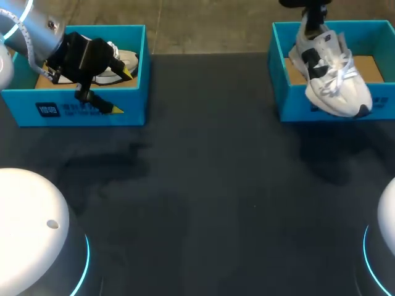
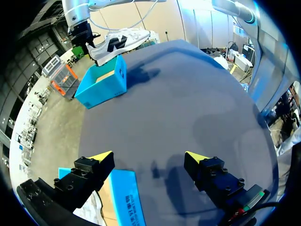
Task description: Take the shoe out of the shoebox, open the shoe tongue, remove and reinsert the insole, then place the shoe into the shoebox
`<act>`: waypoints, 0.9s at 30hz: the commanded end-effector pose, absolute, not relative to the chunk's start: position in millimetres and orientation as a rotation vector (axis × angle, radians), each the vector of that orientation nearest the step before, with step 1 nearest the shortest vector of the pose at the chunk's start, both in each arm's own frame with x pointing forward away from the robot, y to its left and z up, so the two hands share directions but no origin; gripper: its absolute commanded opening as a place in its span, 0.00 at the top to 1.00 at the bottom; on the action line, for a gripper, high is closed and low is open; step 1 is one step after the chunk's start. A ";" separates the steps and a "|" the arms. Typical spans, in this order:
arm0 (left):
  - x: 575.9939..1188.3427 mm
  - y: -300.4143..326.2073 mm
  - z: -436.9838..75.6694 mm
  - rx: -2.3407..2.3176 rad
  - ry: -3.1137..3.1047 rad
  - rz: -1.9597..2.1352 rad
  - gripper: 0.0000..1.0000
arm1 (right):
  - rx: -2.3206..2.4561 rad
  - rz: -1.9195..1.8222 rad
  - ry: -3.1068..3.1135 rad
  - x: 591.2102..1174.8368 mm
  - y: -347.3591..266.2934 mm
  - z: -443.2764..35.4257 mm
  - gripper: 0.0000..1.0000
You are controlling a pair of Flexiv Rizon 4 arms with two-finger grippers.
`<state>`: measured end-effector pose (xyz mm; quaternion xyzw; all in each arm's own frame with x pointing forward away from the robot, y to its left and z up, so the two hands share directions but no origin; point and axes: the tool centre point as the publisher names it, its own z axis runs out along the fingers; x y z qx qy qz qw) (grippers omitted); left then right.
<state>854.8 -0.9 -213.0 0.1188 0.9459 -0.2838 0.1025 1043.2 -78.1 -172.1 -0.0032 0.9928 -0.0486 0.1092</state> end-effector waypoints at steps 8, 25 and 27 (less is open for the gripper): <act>854.0 -0.6 -212.1 0.351 2.794 -0.833 0.00 | 0.083 -0.222 2.929 1064.0 -169.5 -176.9 1.00; 854.0 -0.6 -212.1 0.351 2.794 -0.833 0.00 | 0.517 -0.251 2.874 1085.7 -273.7 -190.0 1.00; 854.0 -0.6 -212.1 0.351 2.794 -0.833 0.00 | 0.578 -0.250 2.862 1088.1 -280.4 -191.1 1.00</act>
